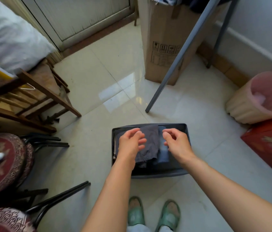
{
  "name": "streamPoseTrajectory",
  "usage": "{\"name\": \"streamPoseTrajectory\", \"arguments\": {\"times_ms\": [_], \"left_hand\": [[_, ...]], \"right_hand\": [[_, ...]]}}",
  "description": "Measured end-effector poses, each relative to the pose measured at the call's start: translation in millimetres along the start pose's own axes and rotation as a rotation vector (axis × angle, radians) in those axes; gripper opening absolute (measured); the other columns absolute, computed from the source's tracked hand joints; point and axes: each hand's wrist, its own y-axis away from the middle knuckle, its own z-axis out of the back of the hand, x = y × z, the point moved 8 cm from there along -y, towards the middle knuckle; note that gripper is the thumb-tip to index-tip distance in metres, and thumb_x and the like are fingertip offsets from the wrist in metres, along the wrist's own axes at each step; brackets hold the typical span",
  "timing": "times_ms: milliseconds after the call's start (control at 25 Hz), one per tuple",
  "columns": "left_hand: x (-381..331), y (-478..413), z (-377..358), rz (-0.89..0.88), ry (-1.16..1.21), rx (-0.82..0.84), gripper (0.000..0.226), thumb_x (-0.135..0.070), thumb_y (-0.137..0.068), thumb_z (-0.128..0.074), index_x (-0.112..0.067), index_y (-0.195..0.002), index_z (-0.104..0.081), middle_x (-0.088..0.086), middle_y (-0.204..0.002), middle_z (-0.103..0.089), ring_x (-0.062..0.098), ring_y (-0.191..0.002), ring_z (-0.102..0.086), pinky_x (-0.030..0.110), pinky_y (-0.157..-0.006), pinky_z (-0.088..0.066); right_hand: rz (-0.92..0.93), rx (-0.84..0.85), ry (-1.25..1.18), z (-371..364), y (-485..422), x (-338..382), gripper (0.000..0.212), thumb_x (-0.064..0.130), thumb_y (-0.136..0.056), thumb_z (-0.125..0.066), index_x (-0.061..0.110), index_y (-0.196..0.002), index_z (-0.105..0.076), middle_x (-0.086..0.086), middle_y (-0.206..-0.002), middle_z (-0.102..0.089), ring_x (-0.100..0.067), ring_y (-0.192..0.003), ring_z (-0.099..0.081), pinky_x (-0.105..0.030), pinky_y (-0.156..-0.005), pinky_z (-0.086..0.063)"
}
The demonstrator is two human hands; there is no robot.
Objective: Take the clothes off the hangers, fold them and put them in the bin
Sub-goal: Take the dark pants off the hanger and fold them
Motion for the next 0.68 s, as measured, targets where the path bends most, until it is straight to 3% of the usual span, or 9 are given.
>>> {"name": "streamPoseTrajectory", "arguments": {"times_ms": [120,240,400,680], "left_hand": [[-29.6,56.8,-6.5,-0.015,0.089,0.027,0.017,-0.016,-0.098,-0.054,-0.014,-0.114,-0.061,0.004,-0.098,-0.069,0.019,-0.088,-0.067,0.031,-0.078,-0.055],[-59.2,109.4,-18.0,-0.044,0.138,0.063,0.015,-0.017,-0.099,-0.054,-0.014,-0.111,-0.061,0.004,-0.093,-0.069,0.019,-0.085,-0.066,0.032,-0.080,-0.054],[-95.3,180.0,-35.8,-0.075,0.167,0.163,0.015,-0.016,-0.099,-0.053,-0.012,-0.111,-0.062,0.005,-0.091,-0.069,0.020,-0.083,-0.066,0.033,-0.080,-0.054],[-122.1,301.9,-49.2,-0.145,0.128,0.373,0.016,-0.015,-0.099,-0.053,-0.010,-0.111,-0.062,0.008,-0.092,-0.070,0.020,-0.079,-0.066,0.031,-0.072,-0.053]], "right_hand": [[-0.010,-0.019,-0.092,33.4,43.7,34.2,0.013,0.017,-0.096,-0.053,0.018,-0.094,-0.065,0.006,-0.080,-0.063,-0.011,-0.065,-0.060,-0.023,-0.062,-0.044],[-0.012,-0.040,-0.172,63.4,80.9,67.1,0.014,0.017,-0.097,-0.053,0.012,-0.091,-0.065,-0.001,-0.077,-0.062,-0.011,-0.058,-0.056,-0.021,-0.055,-0.042],[-0.013,-0.071,-0.305,107.5,137.8,107.1,0.017,0.019,-0.098,-0.051,0.016,-0.087,-0.064,-0.006,-0.078,-0.063,-0.014,-0.060,-0.056,-0.023,-0.053,-0.041],[0.064,-0.276,-0.483,184.5,280.1,143.5,0.018,0.018,-0.099,-0.049,0.011,-0.104,-0.066,-0.007,-0.082,-0.065,-0.016,-0.065,-0.058,-0.023,-0.057,-0.044]]}}
